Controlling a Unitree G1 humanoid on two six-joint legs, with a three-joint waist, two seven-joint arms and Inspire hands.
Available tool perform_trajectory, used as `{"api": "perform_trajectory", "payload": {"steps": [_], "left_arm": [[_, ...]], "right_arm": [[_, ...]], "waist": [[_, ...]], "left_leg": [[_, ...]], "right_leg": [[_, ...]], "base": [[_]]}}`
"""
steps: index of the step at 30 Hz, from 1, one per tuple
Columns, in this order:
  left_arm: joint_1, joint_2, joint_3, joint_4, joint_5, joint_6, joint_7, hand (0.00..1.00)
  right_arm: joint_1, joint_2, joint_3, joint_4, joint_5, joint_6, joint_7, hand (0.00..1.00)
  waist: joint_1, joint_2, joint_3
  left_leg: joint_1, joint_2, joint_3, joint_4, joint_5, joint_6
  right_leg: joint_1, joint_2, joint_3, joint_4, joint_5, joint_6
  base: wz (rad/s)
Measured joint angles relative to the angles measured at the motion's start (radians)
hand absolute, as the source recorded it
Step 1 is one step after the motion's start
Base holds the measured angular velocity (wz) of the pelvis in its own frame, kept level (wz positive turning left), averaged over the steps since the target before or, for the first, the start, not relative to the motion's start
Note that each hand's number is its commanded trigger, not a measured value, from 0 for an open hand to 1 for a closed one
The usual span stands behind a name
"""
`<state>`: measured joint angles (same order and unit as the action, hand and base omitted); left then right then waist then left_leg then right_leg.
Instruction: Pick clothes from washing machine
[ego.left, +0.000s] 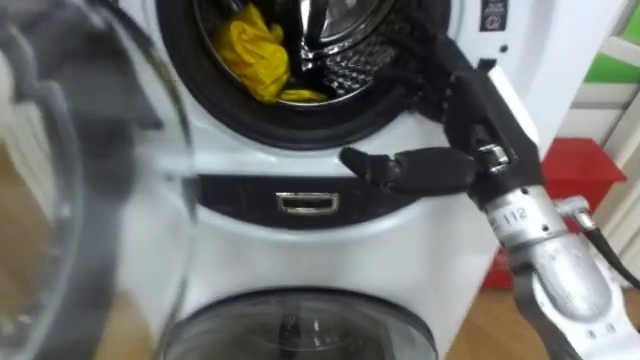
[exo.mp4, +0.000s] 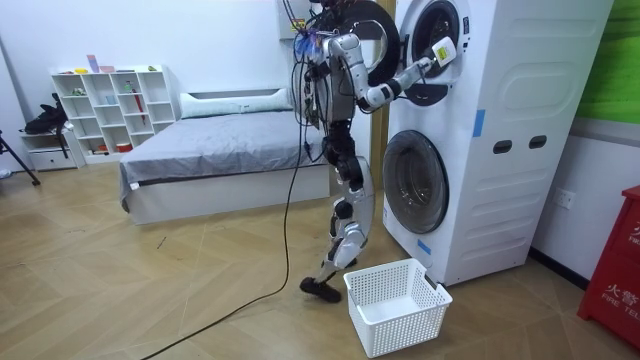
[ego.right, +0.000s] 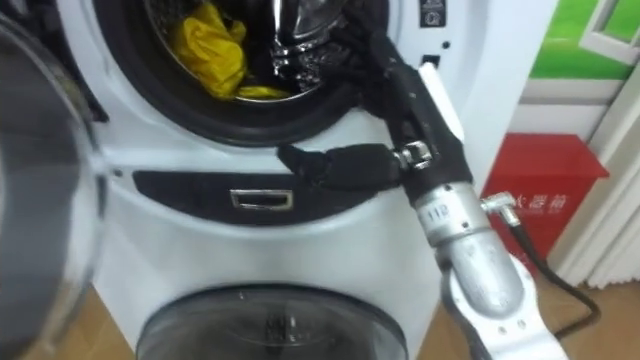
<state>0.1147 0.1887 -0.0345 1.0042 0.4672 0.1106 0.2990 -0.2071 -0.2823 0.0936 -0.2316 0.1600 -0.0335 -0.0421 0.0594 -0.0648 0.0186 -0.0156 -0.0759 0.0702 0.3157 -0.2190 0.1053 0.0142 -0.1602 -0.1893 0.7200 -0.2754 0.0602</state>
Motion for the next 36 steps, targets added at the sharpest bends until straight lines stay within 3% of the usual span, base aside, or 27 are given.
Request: {"api": "perform_trajectory", "payload": {"steps": [1,3,4,5,6,8,10,17,26,28,32,36], "left_arm": [[-0.002,0.01,-0.003,0.007,0.003,-0.001,0.001,0.0],[-0.004,0.013,-0.005,0.006,0.004,0.0,0.004,0.0],[-0.003,0.012,-0.005,-0.006,0.004,0.002,0.004,0.0],[-0.002,0.008,-0.006,-0.01,0.003,0.004,0.004,0.0],[0.008,-0.002,-0.006,-0.018,0.007,0.003,0.005,0.0],[0.027,0.001,-0.008,-0.012,0.007,0.0,0.009,0.0],[0.049,0.001,-0.008,-0.003,0.008,0.019,0.018,0.0],[0.079,-0.014,-0.008,-0.013,0.008,0.035,0.019,0.0],[0.063,-0.025,-0.009,-0.025,0.007,0.037,0.017,0.0],[0.063,-0.025,-0.011,-0.025,0.005,0.037,0.019,0.0],[0.064,-0.02,-0.031,-0.025,-0.004,0.033,0.023,0.0],[0.058,-0.021,-0.044,-0.005,-0.004,0.025,0.02,0.0]], "right_arm": [[0.001,0.001,-0.001,-0.002,0.002,0.003,0.002,0.0],[0.002,-0.002,-0.001,-0.004,0.002,0.004,0.003,0.0],[-0.001,-0.001,0.0,-0.004,-0.001,0.005,0.003,0.0],[0.001,-0.001,0.0,-0.004,-0.001,0.005,0.003,0.0],[0.001,0.0,0.001,-0.003,0.003,0.012,0.005,0.0],[0.0,0.001,0.003,-0.002,0.015,0.015,0.025,0.0],[-0.002,0.002,0.003,-0.001,0.028,0.017,0.041,0.0],[-0.034,0.009,0.026,0.015,0.023,0.018,0.078,0.0],[-0.049,0.01,0.069,-0.034,-0.047,0.071,0.089,0.0],[-0.049,0.013,0.09,-0.059,-0.059,0.09,0.095,0.0],[-0.049,0.03,0.143,-0.079,-0.098,0.091,0.123,0.0],[-0.049,0.047,0.227,-0.145,-0.156,0.101,0.218,0.0]], "waist": [[-0.006,0.0,0.0001],[-0.008,-0.001,-0.0009],[-0.006,-0.009,-0.0023],[-0.008,-0.01,-0.0039],[0.002,-0.003,-0.0129],[0.006,0.005,-0.011],[0.024,0.003,-0.012],[0.031,0.003,-0.0117],[0.03,0.007,-0.0137],[0.028,0.009,-0.0145],[0.031,0.009,-0.0161],[0.045,0.007,-0.0222]], "left_leg": [[0.005,0.01,0.0,-0.02,0.011,0.0],[0.001,0.018,0.001,-0.027,0.022,-0.002],[-0.009,0.012,0.004,-0.023,0.022,-0.003],[-0.009,0.01,0.001,-0.023,0.022,-0.004],[-0.003,0.018,-0.003,-0.028,0.024,-0.012],[0.016,0.032,-0.002,-0.064,0.036,-0.026],[0.029,0.045,0.005,-0.095,0.05,-0.04],[0.027,0.064,0.006,-0.111,0.068,-0.063],[0.027,0.079,-0.001,-0.117,0.076,-0.083],[0.028,0.08,0.001,-0.12,0.077,-0.087],[0.038,0.086,0.002,-0.122,0.074,-0.095],[0.054,0.086,-0.003,-0.138,0.074,-0.099]], "right_leg": [[-0.027,0.029,0.02,-0.064,-0.033,-0.012],[-0.065,0.066,0.029,-0.205,-0.041,-0.02],[-0.081,0.083,0.053,-0.315,0.021,-0.026],[-0.085,0.088,0.05,-0.327,0.066,-0.062],[-0.068,0.096,0.048,-0.37,0.076,-0.06],[-0.034,0.113,0.032,-0.437,0.103,-0.063],[-0.021,0.13,0.036,-0.483,0.128,-0.075],[-0.008,0.158,0.035,-0.52,0.15,-0.104],[-0.01,0.171,0.024,-0.518,0.149,-0.131],[-0.01,0.174,0.026,-0.518,0.148,-0.136],[-0.008,0.18,0.028,-0.518,0.146,-0.145],[0.002,0.182,0.029,-0.519,0.141,-0.154]], "base": [[0.0],[0.0],[0.1],[0.09],[0.0],[-0.07],[-0.11],[-0.02],[0.01],[-0.02],[0.0],[0.04]]}}
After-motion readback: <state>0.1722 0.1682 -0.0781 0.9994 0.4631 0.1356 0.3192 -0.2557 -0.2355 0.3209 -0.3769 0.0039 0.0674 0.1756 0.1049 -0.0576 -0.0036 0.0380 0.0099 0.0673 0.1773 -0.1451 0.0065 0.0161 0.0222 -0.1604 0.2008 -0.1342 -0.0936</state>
